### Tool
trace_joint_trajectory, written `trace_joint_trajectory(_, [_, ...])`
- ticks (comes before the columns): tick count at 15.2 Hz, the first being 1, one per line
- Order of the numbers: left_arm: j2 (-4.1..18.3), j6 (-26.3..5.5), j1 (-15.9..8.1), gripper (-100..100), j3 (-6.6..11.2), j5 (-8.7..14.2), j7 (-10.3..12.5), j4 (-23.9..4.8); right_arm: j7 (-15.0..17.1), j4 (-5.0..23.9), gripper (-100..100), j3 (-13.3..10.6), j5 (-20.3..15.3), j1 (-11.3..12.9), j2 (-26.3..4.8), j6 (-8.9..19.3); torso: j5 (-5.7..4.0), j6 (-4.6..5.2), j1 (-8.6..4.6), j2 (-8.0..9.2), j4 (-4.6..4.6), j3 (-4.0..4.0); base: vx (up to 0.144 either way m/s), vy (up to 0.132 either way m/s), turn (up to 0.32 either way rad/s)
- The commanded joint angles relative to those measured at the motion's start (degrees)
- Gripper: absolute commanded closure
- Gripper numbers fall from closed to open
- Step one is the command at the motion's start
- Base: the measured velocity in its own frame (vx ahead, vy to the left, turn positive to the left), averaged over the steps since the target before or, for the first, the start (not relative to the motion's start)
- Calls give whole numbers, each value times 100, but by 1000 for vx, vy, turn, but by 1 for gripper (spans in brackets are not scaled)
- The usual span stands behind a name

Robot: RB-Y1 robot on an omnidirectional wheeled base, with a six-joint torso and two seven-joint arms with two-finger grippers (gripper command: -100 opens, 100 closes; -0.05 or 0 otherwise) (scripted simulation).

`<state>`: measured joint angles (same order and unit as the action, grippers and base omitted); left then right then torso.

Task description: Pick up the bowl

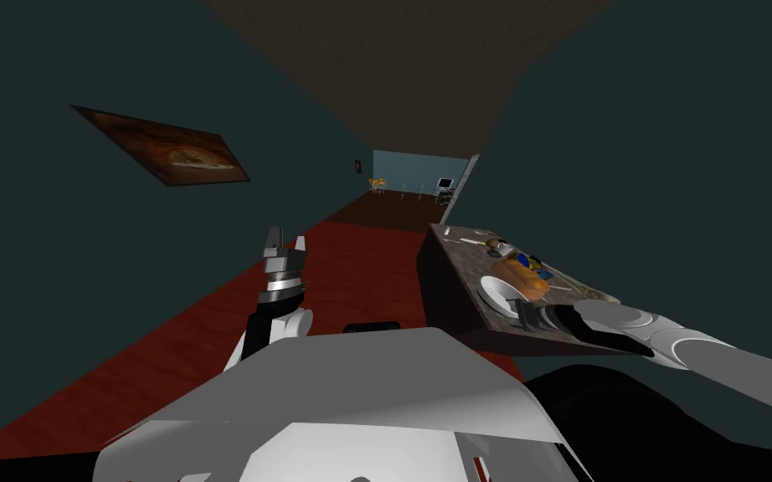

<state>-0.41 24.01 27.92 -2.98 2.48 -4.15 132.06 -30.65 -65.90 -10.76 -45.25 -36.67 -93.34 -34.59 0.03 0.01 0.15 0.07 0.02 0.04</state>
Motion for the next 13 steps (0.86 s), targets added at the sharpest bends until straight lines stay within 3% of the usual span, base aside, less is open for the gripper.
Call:
trace_joint_trajectory(1, [0, 0, 0, 0, 0, 0, 0, 0, -35, 52, -100, -95, -66, 73, 158, 77, 0, 0, 0, 0, 0, 0, 32, -29, 91])
trace_joint_trajectory(3, [0, 0, 0, 0, 1, 0, 0, 0, -80, 80, -100, -158, -103, 81, 316, 164, -6, 0, -21, -6, -1, -4, 36, -43, 86])
trace_joint_trajectory(4, [1, 0, 0, 0, 1, 0, 0, 0, -56, 64, -100, -110, -72, 66, 221, 104, -8, 0, -26, -8, -2, -5, 21, -25, 38])
trace_joint_trajectory(5, [1, 0, 1, 0, 1, 0, 0, 0, -65, 77, 100, -125, -82, 79, 243, 113, -6, 1, -23, -6, -2, -4, 8, -10, 3])
trace_joint_trajectory(9, [0, 0, 0, 0, 1, 0, 0, 0, -60, 75, 100, -128, -79, 75, 247, 105, 1, -3, -10, 2, 2, 2, 0, 0, -3])
trace_joint_trajectory(12, [0, 0, 1, 0, 1, 0, 0, 0, 22, 18, 100, -16, -19, 63, -40, -33, 14, 4, 7, 18, 7, 12, -32, 30, -121])
trace_joint_trajectory(13, [0, 0, 0, 0, 0, 0, 0, 0, -4, 74, 100, -82, -62, 127, 60, -13, 19, 2, 16, 24, 10, 16, -25, 23, -27])
